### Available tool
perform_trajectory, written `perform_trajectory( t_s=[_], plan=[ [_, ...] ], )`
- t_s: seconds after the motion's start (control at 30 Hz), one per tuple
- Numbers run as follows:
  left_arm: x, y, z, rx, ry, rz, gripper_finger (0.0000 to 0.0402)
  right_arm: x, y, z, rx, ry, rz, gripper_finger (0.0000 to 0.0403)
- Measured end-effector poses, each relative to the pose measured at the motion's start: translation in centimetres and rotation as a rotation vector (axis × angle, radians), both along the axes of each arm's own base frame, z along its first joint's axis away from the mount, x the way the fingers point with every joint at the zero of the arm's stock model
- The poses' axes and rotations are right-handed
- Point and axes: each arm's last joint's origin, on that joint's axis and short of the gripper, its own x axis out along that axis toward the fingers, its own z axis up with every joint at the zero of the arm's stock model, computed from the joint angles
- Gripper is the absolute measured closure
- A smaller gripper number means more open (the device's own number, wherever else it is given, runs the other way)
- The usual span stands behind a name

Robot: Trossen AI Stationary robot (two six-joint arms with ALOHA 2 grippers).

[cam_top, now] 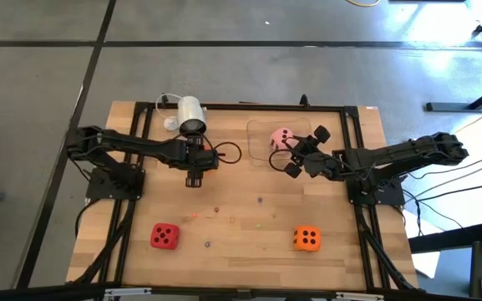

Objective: Pick & Place Dice
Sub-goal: Put the top large orange die into the transparent bin

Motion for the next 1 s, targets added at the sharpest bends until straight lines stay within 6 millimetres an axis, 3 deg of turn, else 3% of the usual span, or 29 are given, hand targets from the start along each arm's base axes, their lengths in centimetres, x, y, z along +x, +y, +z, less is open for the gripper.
perform_trajectory(
  t_s=[0.33, 0.5, 0.7, 1.0],
  plan=[
    [2.1, 0.6, -6.2, 0.158, 0.194, 0.110, 0.0143, 0.0, 0.0, 0.0, 0.000, 0.001, 0.000, 0.0250],
    [2.6, -0.6, -8.0, 0.307, 0.238, 0.113, 0.0193, 0.0, 0.0, 0.0, 0.000, 0.001, 0.000, 0.0250],
    [2.6, -2.4, -7.9, 0.373, 0.190, 0.111, 0.0291, 0.0, 0.0, 0.0, -0.002, 0.003, 0.001, 0.0250],
    [2.4, -4.7, -4.9, 0.388, -0.013, 0.150, 0.0333, 0.0, 0.0, 0.0, -0.005, 0.000, -0.006, 0.0249]
  ],
)
